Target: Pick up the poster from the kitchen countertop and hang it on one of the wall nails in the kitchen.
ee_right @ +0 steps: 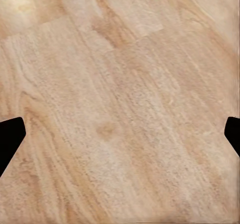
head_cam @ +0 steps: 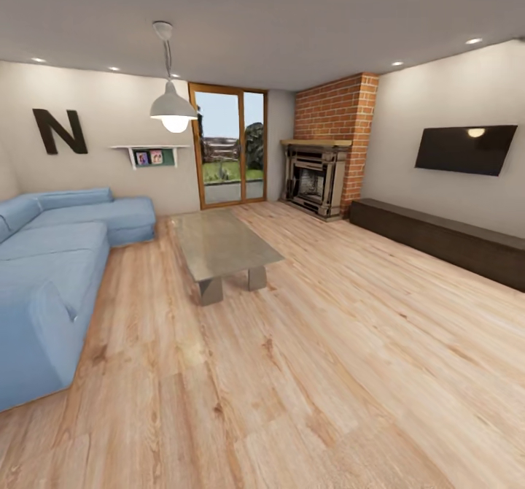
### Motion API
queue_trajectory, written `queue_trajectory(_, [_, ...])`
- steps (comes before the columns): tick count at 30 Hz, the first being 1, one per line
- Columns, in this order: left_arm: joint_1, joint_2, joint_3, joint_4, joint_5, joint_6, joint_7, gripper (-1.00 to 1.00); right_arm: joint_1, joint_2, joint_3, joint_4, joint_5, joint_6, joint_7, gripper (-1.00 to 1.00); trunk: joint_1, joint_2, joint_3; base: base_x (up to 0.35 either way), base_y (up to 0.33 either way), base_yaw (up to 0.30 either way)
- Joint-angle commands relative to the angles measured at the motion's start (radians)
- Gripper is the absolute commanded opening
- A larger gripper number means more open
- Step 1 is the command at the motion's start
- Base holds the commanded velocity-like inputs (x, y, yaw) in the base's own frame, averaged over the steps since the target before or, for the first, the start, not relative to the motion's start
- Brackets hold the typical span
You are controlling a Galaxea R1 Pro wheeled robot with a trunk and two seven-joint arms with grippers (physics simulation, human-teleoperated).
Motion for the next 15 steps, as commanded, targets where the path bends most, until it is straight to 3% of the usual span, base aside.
queue_trajectory(1, [0.001,0.0,0.001,-0.001,0.0,-0.002,0.0,1.0,-0.001,0.0,0.0,0.001,-0.001,-0.003,-0.001,1.0,0.0,0.0,0.0,0.0,0.0,-0.295])
queue_trajectory(15, [0.001,0.003,0.008,0.003,0.001,-0.002,0.001,1.0,-0.001,-0.001,0.0,0.001,-0.002,-0.004,-0.002,1.0,0.0,0.0,0.006,0.0,0.0,-0.298])
